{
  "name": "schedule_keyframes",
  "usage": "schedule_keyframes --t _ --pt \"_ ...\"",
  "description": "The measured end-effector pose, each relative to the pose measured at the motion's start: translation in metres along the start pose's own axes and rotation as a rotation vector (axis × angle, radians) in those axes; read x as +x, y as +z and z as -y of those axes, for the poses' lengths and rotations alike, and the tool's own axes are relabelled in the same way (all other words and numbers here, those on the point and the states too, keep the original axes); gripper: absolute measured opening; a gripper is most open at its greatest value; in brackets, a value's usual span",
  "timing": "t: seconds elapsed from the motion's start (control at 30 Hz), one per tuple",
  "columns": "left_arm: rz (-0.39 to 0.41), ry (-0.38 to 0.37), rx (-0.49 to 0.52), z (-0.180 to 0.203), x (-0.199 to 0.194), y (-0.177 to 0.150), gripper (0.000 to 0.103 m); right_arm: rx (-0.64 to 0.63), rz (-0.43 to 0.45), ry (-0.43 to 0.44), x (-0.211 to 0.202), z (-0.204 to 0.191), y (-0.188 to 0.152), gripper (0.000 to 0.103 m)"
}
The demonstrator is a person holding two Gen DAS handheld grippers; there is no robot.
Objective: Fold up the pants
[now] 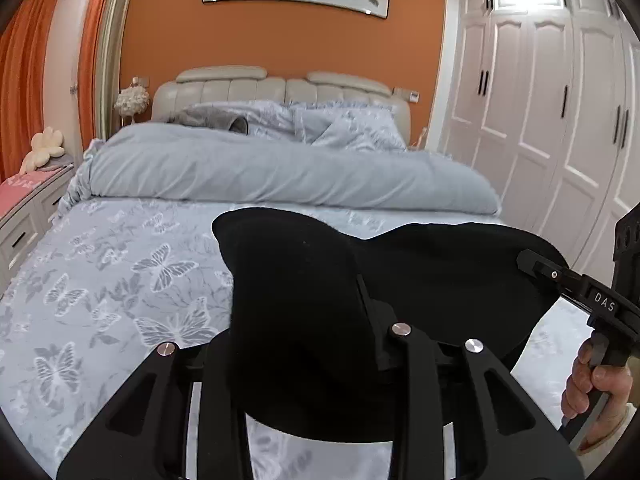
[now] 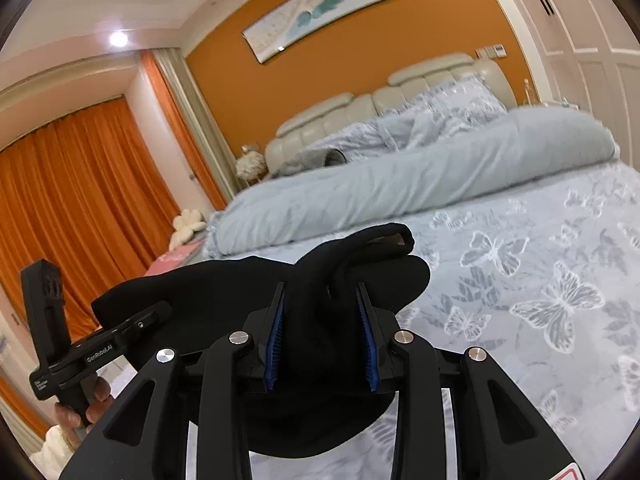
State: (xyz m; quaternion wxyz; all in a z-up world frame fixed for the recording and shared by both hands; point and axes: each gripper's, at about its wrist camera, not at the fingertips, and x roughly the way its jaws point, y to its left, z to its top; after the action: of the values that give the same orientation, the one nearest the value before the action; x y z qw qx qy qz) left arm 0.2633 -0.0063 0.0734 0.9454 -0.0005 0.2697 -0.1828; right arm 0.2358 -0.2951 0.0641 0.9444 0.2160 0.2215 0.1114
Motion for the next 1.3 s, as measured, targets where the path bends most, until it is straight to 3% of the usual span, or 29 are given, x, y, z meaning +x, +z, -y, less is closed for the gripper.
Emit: schedule_keyframes --t 0.1,0.2,0.3,0.37,0.43,0.47,0.53,0.6,0.7,0.77,0.8,0.83,0.9,0.93,0.97,1.0,1.03,1.07,1.1,1.13,1.2,1.3 --pt "-0.039 0.016 0.021 -0.008 0.05 -0.025 0.031 0.018 -0.037 -0.022 0.041 0.03 -0.024 0.03" --pt "-0.133 0.021 0.011 -0.021 0.102 -0.064 0.031 0.043 -0.113 -0.054 0.079 0.06 -0.059 0.03" --pt "-0.205 0.003 -0.027 -0.036 0.13 -0.106 0.038 0.034 -0.202 -0.078 0.103 0.083 -0.103 0.036" --pt "-0.205 0.026 0.001 -0.037 0.129 -0.126 0.05 0.046 -0.257 -0.058 0.106 0.092 -0.119 0.046" --pt "-0.268 0.061 -0.042 -0.048 0.132 -0.141 0.095 0.163 -0.299 -0.01 0.104 0.112 -0.126 0.062" --pt "-0.279 0.089 -0.079 -0.056 0.131 -0.146 0.098 0.254 -0.337 0.019 0.102 0.123 -0.128 0.065" --pt "-0.309 0.073 -0.168 -0.07 0.121 -0.151 0.098 0.314 -0.362 0.028 0.089 0.129 -0.128 0.066" --pt "-0.35 0.085 -0.216 -0.077 0.104 -0.15 0.098 0.288 -0.367 -0.05 0.071 0.119 -0.122 0.067" --pt "-0.35 0.139 -0.226 -0.076 0.065 -0.147 0.098 0.199 -0.241 -0.232 0.025 0.081 -0.098 0.068" --pt "-0.352 0.166 -0.236 -0.072 0.038 -0.148 0.098 0.14 -0.203 -0.185 0.016 0.055 -0.082 0.051" --pt "-0.352 0.182 -0.243 -0.068 0.022 -0.15 0.098 0.101 -0.209 -0.166 0.019 0.039 -0.075 0.035" --pt "-0.344 0.177 -0.247 -0.064 0.008 -0.151 0.098 0.084 -0.225 -0.163 0.024 0.032 -0.073 0.025" --pt "-0.349 0.179 -0.246 -0.057 -0.011 -0.153 0.098 0.062 -0.285 -0.155 0.05 0.02 -0.072 0.02" --pt "-0.358 0.185 -0.239 -0.053 -0.021 -0.154 0.098 0.055 -0.299 -0.177 0.061 0.022 -0.077 0.018" --pt "-0.374 0.207 -0.219 -0.045 -0.032 -0.157 0.098 0.029 -0.328 -0.264 0.078 0.033 -0.086 0.017" --pt "-0.379 0.223 -0.201 -0.04 -0.037 -0.158 0.098 0.016 -0.375 -0.352 0.091 0.05 -0.098 0.009" --pt "-0.379 0.244 -0.165 -0.032 -0.047 -0.162 0.098 0.074 -0.4 -0.372 0.095 0.075 -0.113 0.009" --pt "-0.382 0.26 -0.145 -0.029 -0.051 -0.165 0.098 0.129 -0.356 -0.352 0.086 0.084 -0.114 0.011" --pt "-0.377 0.292 -0.109 -0.023 -0.058 -0.169 0.098 0.239 -0.318 -0.373 0.069 0.096 -0.114 0.024" --pt "-0.371 0.307 -0.085 -0.02 -0.061 -0.172 0.098 0.278 -0.325 -0.429 0.061 0.101 -0.114 0.024" --pt "-0.372 0.315 -0.044 -0.013 -0.061 -0.178 0.098 0.247 -0.373 -0.478 0.043 0.095 -0.111 0.019" --pt "-0.39 0.295 -0.016 -0.005 -0.059 -0.183 0.098 0.168 -0.338 -0.408 -0.009 0.062 -0.108 0.02"
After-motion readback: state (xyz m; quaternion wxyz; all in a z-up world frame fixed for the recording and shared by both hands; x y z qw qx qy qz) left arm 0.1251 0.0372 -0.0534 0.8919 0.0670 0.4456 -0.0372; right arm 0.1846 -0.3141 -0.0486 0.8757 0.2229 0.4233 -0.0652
